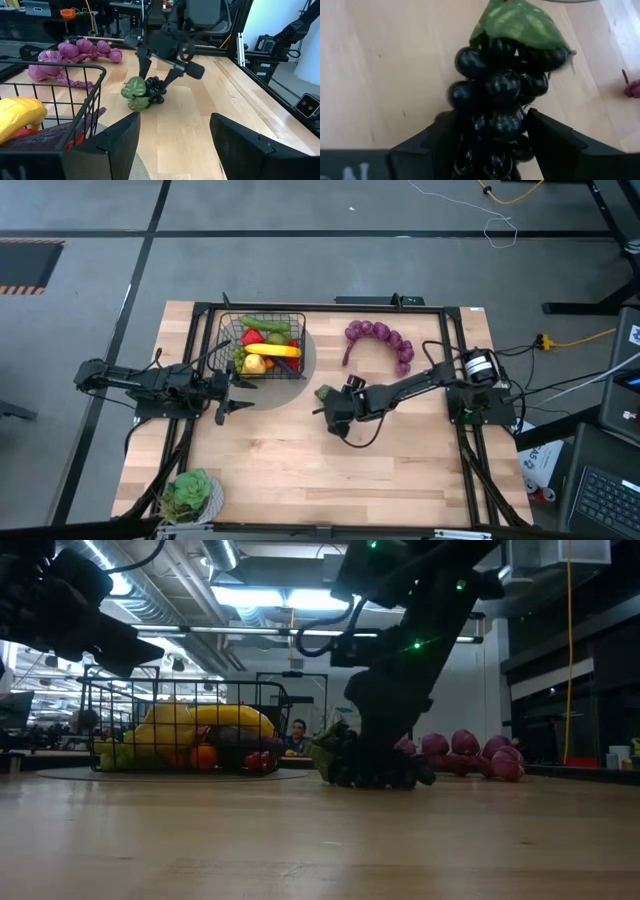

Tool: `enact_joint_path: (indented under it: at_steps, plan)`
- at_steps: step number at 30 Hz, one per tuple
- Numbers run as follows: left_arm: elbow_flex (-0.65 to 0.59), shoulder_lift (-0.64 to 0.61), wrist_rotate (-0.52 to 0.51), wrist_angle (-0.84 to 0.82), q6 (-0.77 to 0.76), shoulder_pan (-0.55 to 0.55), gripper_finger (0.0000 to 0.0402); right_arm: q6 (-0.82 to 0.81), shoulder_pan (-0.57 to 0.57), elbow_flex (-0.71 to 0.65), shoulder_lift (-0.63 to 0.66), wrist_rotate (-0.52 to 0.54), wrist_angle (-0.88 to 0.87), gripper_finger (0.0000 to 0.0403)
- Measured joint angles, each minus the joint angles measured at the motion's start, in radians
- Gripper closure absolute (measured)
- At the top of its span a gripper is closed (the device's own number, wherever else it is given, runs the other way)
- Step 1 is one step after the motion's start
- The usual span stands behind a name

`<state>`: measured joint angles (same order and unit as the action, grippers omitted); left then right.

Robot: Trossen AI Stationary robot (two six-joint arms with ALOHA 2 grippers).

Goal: Build produce basket
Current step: Put the black grapes into the wire basket

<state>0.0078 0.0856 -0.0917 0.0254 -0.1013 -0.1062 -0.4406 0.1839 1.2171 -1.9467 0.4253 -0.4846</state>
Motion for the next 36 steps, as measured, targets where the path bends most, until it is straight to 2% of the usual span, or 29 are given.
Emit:
enact_joint_path:
  at_steps: [4, 7, 10, 15, 17, 21, 26, 31, 36]
  plan:
    - [0.000, 0.000, 0.000, 0.000, 0.000, 0.000, 0.0166, -0.034, -0.018, 0.001, -0.006, -0.007, 0.006, 0.0182]
    - [0.000, 0.000, 0.000, 0.000, 0.000, 0.000, 0.0166, -0.055, -0.019, 0.001, -0.006, -0.008, 0.009, 0.0201]
    - [0.000, 0.000, 0.000, 0.001, 0.000, 0.000, 0.0166, -0.083, -0.020, 0.001, -0.006, -0.036, 0.009, 0.0245]
    - [0.000, 0.000, 0.000, 0.002, 0.000, 0.000, 0.0166, -0.104, -0.019, 0.002, -0.006, -0.050, 0.014, 0.0361]
    - [0.000, 0.000, 0.000, 0.003, 0.000, 0.000, 0.0166, -0.104, -0.017, 0.002, -0.006, -0.052, 0.015, 0.0386]
    - [0.000, 0.000, 0.000, 0.003, 0.000, 0.000, 0.0166, -0.105, -0.005, 0.019, -0.004, -0.044, -0.015, 0.0383]
    - [0.000, 0.000, 0.000, 0.004, 0.000, 0.000, 0.0166, -0.100, 0.028, 0.105, 0.009, 0.009, -0.120, 0.0394]
    - [0.000, 0.000, 0.000, 0.004, 0.000, 0.000, 0.0166, -0.086, 0.057, 0.221, 0.011, 0.128, -0.237, 0.0392]
    - [0.000, 0.000, 0.000, 0.004, 0.000, 0.000, 0.0166, 0.030, 0.072, 0.327, 0.011, 0.255, -0.288, 0.0392]
